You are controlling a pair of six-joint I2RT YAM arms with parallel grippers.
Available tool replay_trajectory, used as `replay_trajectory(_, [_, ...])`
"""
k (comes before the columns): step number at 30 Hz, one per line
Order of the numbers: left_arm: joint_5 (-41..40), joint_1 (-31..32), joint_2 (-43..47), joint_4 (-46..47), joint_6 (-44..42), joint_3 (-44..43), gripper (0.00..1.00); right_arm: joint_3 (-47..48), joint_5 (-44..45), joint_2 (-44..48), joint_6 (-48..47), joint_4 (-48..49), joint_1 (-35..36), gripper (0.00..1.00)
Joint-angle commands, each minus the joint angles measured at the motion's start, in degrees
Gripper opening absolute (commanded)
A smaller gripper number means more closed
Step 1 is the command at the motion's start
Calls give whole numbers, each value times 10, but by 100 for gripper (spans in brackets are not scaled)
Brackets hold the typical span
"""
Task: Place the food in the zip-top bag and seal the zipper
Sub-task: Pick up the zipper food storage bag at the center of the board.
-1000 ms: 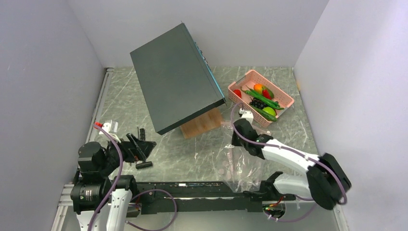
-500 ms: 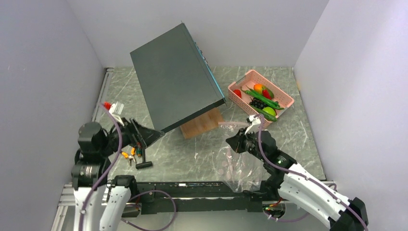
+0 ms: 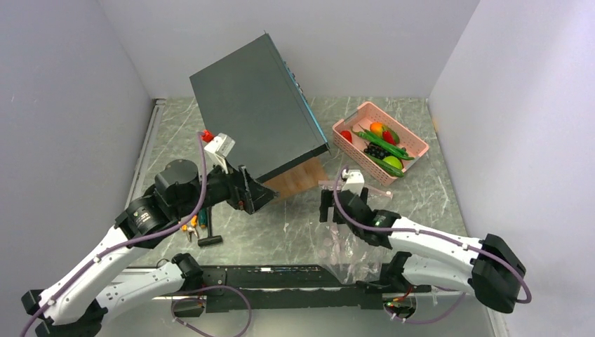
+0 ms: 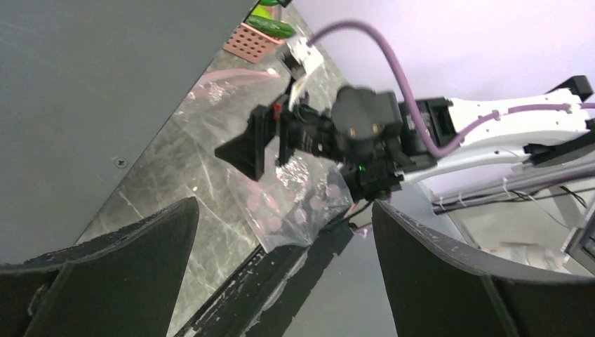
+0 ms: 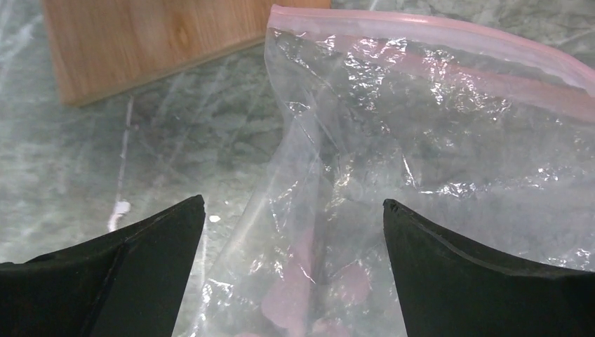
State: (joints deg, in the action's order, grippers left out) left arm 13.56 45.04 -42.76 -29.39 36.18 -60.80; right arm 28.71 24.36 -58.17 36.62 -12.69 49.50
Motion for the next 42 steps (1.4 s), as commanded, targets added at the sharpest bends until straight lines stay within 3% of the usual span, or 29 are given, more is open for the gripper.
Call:
replay_trajectory(1, [-142,51,9,31,3,-2,99,-32,196,-21,49,36,71,100])
replay_trajectory(6, [-192,93,8,34,26,24,100,23,278,-163,111,-18,99,100])
replay_trajectory(8, [-211,106,10,27,33,26,100,47,305,-208,147,-56,106,95])
replay_trajectory(12, [-228,115,19,15,37,22,100,45,328,-211,149,-46,118,59])
replay_trajectory(16, [-233,115,8,-10,38,-2,100,-12,248,-104,-18,105,120,0])
replay_trajectory(19, [-233,115,-6,-14,48,-11,100,-70,156,1,-129,210,118,0])
replay_trajectory(24, [-195,114,-31,25,67,-16,100,-151,-29,174,-247,281,119,0])
replay_trajectory(31, [-215,114,-61,-9,117,-34,100,-243,-195,398,-288,329,119,0])
replay_trajectory(35, [-248,114,-47,-8,156,-15,96,-236,-312,442,-295,316,119,0])
replay_trajectory(42, [-270,114,-43,-38,261,-1,86,-198,-417,435,-309,311,119,0])
